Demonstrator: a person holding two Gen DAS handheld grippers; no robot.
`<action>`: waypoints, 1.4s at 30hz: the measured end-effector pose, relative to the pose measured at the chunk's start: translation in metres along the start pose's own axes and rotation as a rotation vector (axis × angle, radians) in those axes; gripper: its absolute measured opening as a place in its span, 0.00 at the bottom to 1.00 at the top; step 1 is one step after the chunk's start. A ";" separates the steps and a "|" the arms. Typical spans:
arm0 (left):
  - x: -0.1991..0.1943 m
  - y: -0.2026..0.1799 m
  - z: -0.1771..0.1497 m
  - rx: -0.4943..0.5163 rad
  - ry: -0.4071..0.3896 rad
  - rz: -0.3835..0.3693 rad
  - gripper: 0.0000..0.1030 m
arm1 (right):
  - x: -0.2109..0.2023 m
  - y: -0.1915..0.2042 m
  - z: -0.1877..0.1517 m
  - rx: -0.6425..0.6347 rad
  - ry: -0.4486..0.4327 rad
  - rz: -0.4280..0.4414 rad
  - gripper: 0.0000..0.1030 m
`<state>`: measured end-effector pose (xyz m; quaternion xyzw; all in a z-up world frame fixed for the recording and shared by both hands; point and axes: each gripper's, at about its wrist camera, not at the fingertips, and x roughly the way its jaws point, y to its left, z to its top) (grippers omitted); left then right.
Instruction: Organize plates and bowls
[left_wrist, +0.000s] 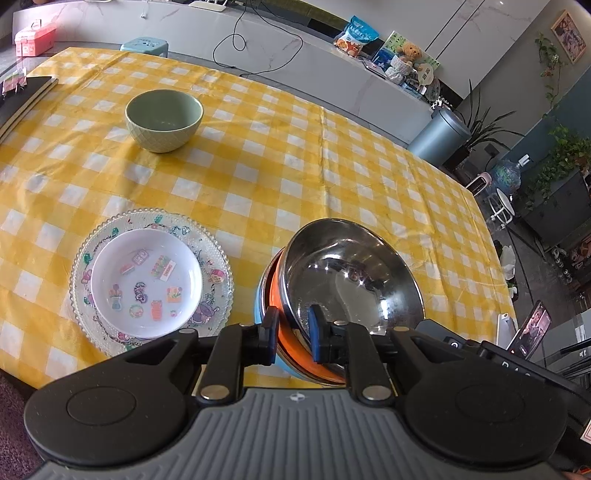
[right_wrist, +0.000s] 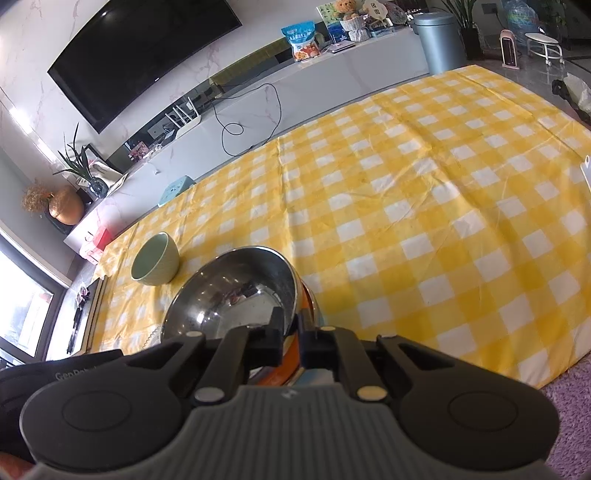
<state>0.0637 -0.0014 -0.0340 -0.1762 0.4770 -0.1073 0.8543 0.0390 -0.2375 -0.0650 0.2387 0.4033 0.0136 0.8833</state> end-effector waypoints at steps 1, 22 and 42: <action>0.001 0.000 0.000 0.004 0.002 0.003 0.19 | 0.001 0.000 0.000 0.000 0.002 -0.001 0.04; -0.009 0.010 0.017 0.025 -0.121 -0.032 0.24 | -0.002 0.002 0.009 -0.028 -0.076 -0.005 0.22; 0.013 0.019 0.020 0.014 -0.084 -0.060 0.06 | 0.016 0.000 0.001 -0.006 -0.028 0.047 0.00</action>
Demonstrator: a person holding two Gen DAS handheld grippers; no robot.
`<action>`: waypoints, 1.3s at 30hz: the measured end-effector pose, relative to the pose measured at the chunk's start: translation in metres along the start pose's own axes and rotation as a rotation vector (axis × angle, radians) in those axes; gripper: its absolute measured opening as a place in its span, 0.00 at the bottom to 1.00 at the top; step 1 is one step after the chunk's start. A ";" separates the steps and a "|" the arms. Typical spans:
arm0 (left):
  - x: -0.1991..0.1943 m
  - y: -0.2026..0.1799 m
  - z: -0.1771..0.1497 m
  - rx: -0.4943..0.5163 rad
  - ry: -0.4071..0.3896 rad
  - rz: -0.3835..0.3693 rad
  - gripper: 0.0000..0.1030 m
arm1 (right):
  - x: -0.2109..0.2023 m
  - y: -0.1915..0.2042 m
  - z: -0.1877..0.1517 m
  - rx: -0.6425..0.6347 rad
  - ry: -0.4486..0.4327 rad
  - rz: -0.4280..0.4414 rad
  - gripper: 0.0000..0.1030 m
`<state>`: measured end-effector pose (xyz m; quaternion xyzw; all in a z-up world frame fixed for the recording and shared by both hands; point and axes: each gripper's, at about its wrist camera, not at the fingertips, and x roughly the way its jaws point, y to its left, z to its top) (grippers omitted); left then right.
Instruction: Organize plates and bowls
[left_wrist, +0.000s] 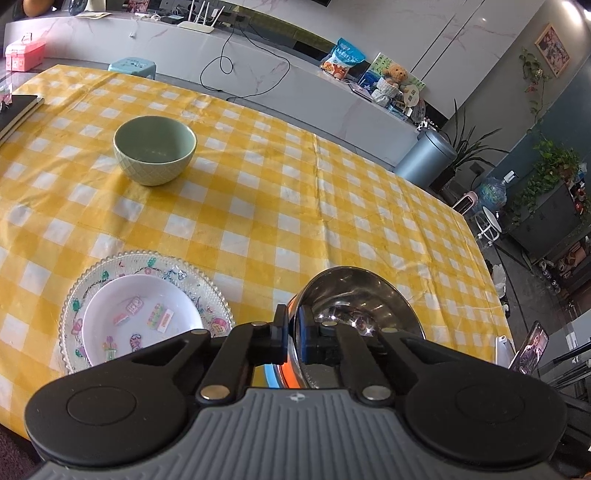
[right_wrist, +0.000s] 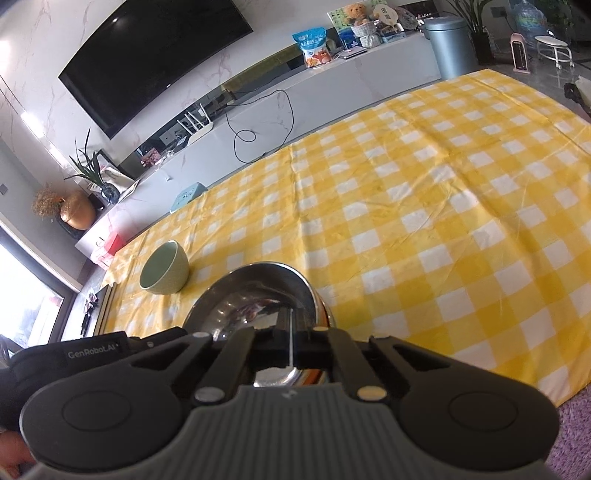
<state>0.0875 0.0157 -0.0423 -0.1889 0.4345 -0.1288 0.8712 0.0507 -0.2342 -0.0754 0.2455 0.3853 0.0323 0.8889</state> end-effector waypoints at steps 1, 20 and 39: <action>-0.002 0.000 0.001 -0.003 -0.004 -0.001 0.07 | 0.000 0.000 0.000 0.001 -0.002 -0.001 0.00; -0.034 0.054 0.069 0.006 -0.152 0.058 0.32 | 0.049 0.088 0.047 -0.170 0.049 0.136 0.43; 0.048 0.152 0.148 -0.140 -0.028 0.153 0.40 | 0.221 0.189 0.078 -0.205 0.312 0.055 0.33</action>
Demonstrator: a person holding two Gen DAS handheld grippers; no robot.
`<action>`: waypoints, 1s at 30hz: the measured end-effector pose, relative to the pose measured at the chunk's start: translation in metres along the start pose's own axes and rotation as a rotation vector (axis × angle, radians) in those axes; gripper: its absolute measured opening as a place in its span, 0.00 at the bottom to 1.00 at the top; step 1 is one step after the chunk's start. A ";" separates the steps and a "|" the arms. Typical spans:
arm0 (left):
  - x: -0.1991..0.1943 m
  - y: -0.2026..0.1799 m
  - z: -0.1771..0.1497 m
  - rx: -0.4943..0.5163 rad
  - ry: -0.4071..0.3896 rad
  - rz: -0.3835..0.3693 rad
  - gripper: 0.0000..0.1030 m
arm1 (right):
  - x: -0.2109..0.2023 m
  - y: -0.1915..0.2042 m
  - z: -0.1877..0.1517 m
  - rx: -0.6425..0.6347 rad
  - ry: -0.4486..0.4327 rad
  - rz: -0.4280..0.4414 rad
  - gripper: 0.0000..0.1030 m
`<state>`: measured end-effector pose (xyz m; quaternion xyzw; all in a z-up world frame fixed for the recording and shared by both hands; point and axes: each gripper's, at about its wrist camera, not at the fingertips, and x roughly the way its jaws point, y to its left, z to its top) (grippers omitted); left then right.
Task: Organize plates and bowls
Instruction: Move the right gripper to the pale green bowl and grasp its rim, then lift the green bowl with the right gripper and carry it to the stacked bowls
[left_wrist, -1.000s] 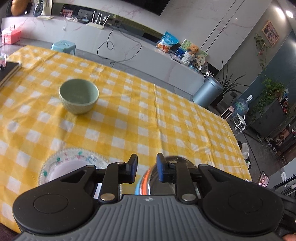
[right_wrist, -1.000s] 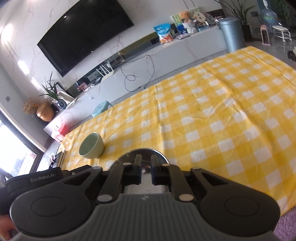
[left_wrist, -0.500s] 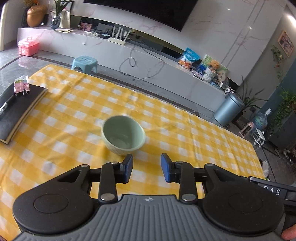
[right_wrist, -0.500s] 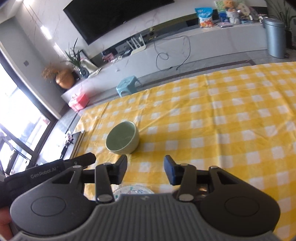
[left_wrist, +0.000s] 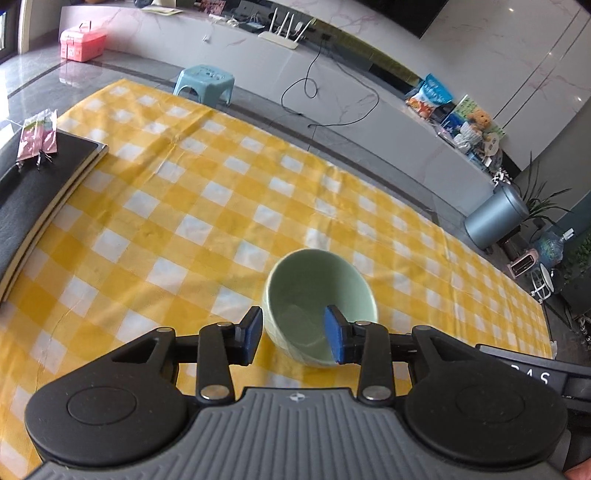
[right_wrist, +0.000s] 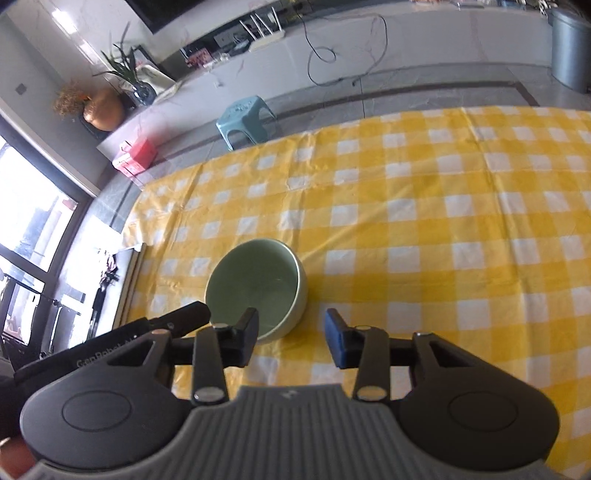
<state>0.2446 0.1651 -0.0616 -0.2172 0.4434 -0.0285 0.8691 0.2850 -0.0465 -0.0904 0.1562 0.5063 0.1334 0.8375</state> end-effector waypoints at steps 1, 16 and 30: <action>0.006 0.002 0.002 -0.002 0.008 0.007 0.40 | 0.007 0.001 0.003 0.005 0.012 -0.006 0.31; 0.043 0.008 0.009 0.019 0.057 0.030 0.15 | 0.067 0.003 0.020 0.033 0.096 -0.066 0.15; 0.026 0.002 0.004 0.035 0.050 0.059 0.08 | 0.056 0.004 0.013 0.038 0.097 -0.059 0.09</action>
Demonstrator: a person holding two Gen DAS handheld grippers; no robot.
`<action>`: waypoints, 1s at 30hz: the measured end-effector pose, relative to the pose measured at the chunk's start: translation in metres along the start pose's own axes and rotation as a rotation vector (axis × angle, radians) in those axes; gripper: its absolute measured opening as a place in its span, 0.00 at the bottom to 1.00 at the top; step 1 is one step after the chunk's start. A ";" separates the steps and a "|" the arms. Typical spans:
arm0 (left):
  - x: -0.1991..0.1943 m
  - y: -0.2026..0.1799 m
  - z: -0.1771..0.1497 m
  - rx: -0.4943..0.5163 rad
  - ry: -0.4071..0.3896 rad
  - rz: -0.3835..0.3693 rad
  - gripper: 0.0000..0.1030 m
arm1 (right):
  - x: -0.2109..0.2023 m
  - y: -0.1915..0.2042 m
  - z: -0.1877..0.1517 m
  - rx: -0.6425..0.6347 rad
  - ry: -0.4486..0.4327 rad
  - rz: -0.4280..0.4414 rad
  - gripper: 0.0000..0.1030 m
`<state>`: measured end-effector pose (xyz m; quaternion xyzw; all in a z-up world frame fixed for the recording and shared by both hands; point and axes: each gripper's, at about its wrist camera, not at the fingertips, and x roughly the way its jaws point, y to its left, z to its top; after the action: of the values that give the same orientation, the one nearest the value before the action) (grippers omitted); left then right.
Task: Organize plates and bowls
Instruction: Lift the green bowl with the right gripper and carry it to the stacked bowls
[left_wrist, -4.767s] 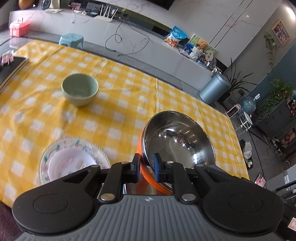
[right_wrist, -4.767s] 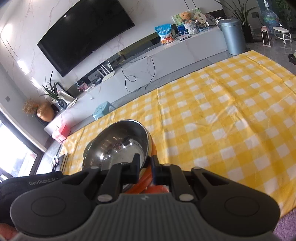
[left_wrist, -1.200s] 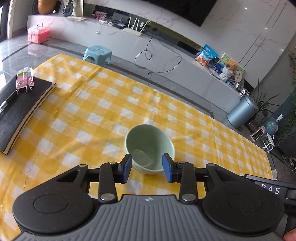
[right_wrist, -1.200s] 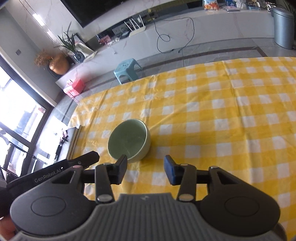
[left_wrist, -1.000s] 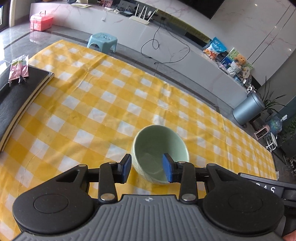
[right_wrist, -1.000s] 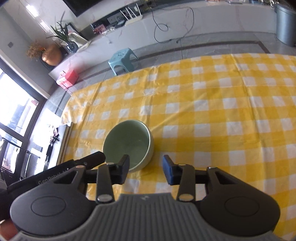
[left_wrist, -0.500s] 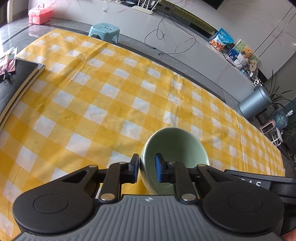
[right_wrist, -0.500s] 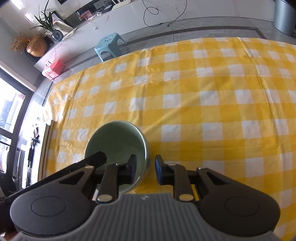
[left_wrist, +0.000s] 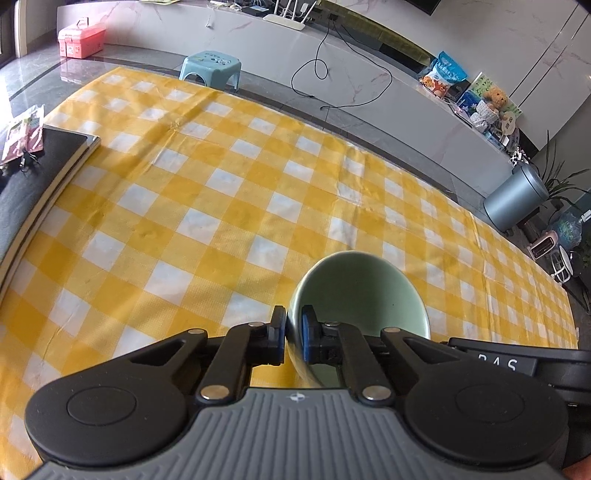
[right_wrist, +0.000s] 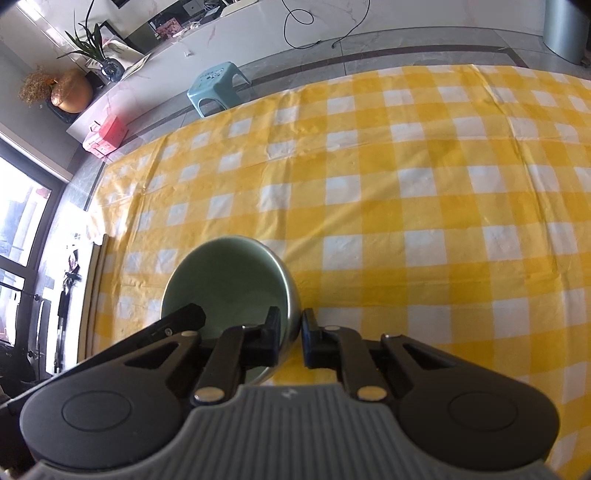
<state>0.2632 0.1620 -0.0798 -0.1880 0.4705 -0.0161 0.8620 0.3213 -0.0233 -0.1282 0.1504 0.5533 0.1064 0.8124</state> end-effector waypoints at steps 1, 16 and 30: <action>-0.007 -0.003 -0.002 -0.002 -0.002 0.000 0.08 | -0.004 0.000 -0.002 -0.003 -0.003 0.004 0.09; -0.118 -0.060 -0.062 -0.043 -0.084 -0.120 0.10 | -0.139 -0.038 -0.066 -0.025 -0.081 0.093 0.09; -0.141 -0.129 -0.135 0.044 -0.032 -0.233 0.11 | -0.237 -0.126 -0.141 0.056 -0.183 0.072 0.09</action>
<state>0.0935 0.0292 0.0115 -0.2230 0.4313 -0.1235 0.8655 0.1046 -0.2035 -0.0171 0.2016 0.4737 0.1058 0.8508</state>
